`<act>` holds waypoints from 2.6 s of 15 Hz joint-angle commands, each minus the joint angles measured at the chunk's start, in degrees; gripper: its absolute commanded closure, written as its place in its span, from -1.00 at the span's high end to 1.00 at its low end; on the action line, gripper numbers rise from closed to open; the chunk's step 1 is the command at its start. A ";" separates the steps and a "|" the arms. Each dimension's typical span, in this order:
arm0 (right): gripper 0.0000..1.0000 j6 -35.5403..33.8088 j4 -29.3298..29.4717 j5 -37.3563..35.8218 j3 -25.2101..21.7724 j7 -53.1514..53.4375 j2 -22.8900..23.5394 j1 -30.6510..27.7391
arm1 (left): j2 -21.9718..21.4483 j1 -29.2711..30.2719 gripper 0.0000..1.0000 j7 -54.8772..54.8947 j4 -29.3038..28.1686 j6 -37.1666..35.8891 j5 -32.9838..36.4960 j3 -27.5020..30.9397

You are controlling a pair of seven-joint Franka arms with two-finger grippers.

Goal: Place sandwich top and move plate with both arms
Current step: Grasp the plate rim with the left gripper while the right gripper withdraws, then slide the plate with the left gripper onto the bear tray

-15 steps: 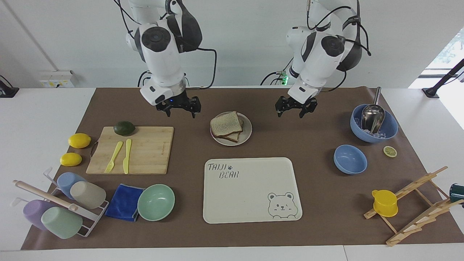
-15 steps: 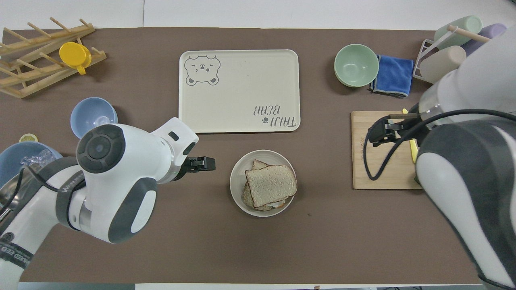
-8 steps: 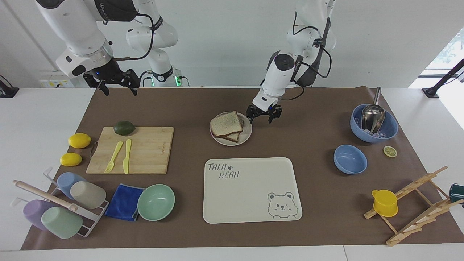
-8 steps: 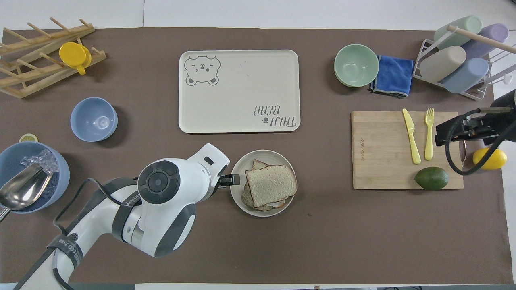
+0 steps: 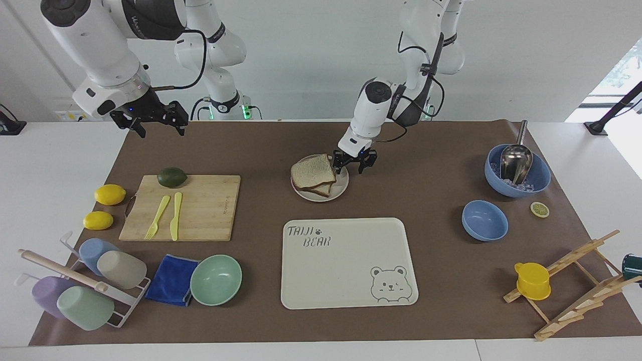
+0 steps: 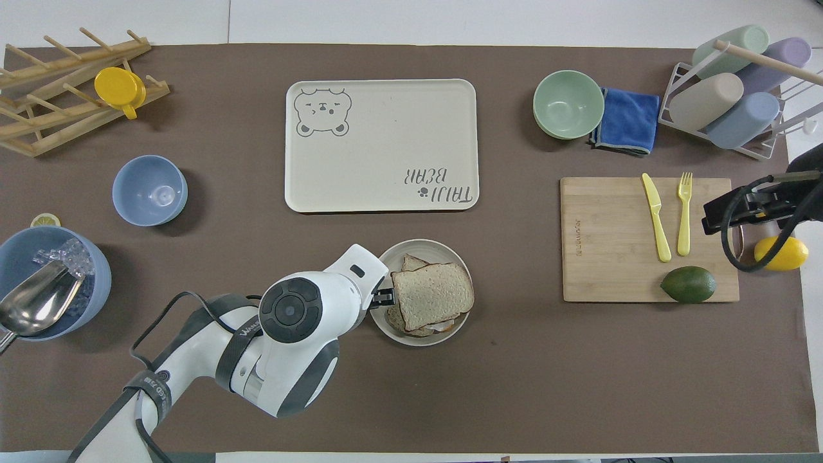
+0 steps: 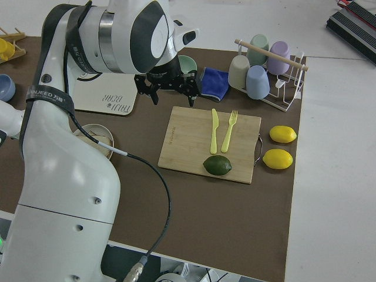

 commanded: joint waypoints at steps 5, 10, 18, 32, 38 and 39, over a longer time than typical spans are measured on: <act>1.00 3.65 0.14 2.43 0.01 1.59 0.76 -2.05 | -0.07 -1.38 0.01 0.00 -1.89 3.01 -0.53 0.78; 1.00 3.92 -0.04 1.64 -0.35 1.59 1.11 -1.78 | 2.12 -2.26 -0.21 0.62 -1.63 6.44 -0.53 0.87; 1.00 4.00 -0.21 1.73 -0.08 1.51 0.94 -3.36 | 2.48 -1.64 -0.36 2.29 -0.40 5.91 -0.53 0.87; 1.00 3.30 0.05 0.50 0.01 1.50 0.32 -3.01 | 2.65 4.59 -1.00 6.59 4.16 -0.21 -0.62 0.69; 1.00 3.39 -0.30 1.38 0.09 1.51 0.06 -3.01 | 2.30 6.18 -1.00 8.17 13.13 -11.03 -5.62 0.87; 1.00 3.39 -0.30 1.29 0.09 1.51 0.06 -3.01 | 2.30 7.23 -1.00 8.18 14.97 -12.79 -6.33 0.87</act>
